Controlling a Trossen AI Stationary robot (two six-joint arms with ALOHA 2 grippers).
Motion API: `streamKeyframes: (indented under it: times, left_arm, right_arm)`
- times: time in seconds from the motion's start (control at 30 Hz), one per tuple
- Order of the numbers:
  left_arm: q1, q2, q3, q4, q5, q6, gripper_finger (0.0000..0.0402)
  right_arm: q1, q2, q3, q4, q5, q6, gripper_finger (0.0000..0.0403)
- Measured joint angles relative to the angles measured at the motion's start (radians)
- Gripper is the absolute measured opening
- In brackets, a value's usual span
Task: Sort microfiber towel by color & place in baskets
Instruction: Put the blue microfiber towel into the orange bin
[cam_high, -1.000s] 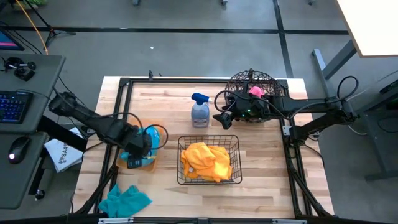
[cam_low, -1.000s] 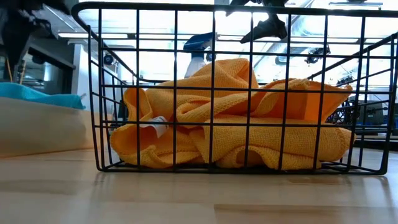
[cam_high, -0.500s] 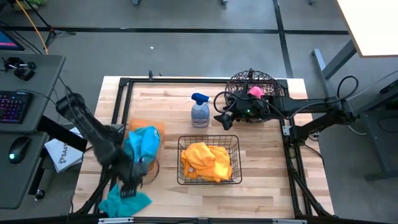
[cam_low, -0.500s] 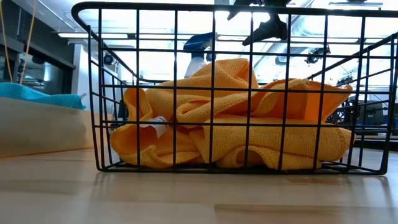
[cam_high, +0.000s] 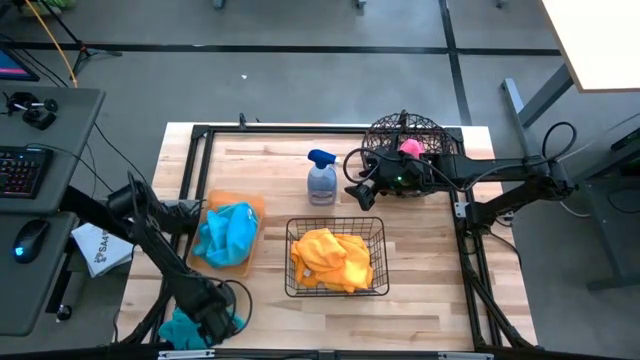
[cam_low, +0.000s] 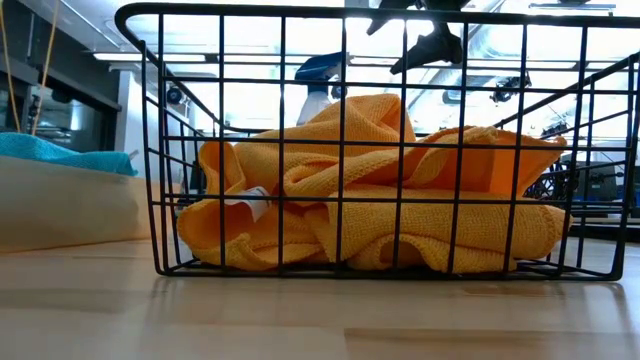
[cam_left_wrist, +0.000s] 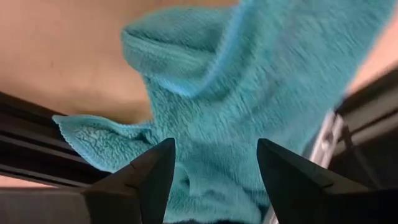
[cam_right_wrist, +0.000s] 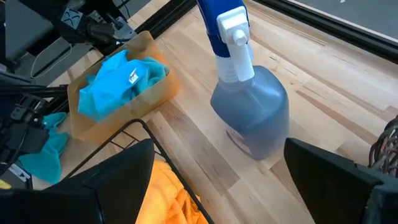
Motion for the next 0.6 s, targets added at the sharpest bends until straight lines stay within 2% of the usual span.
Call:
streamKeyframes:
  times: [0.27,0.47,0.53,0.6]
  left_arm:
    - [-0.002,0.072,0.000,0.032,0.006,-0.034,0.0213]
    - [-0.003,0.127,-0.003,0.076,0.052,0.072,0.0209]
    - [-0.003,0.129,-0.003,0.073,0.053,0.124,0.0191]
    - [0.001,0.119,-0.004,0.064,0.044,0.165,0.0150]
  right_arm:
    - [0.000,0.000,0.000,-0.034,0.000,0.000,0.0355]
    - [0.000,0.000,0.000,-0.042,0.000,0.000,0.0355]
    - [0.000,0.000,0.000,-0.042,0.000,0.000,0.0355]
    - [0.000,0.000,0.000,-0.042,0.000,0.000,0.0355]
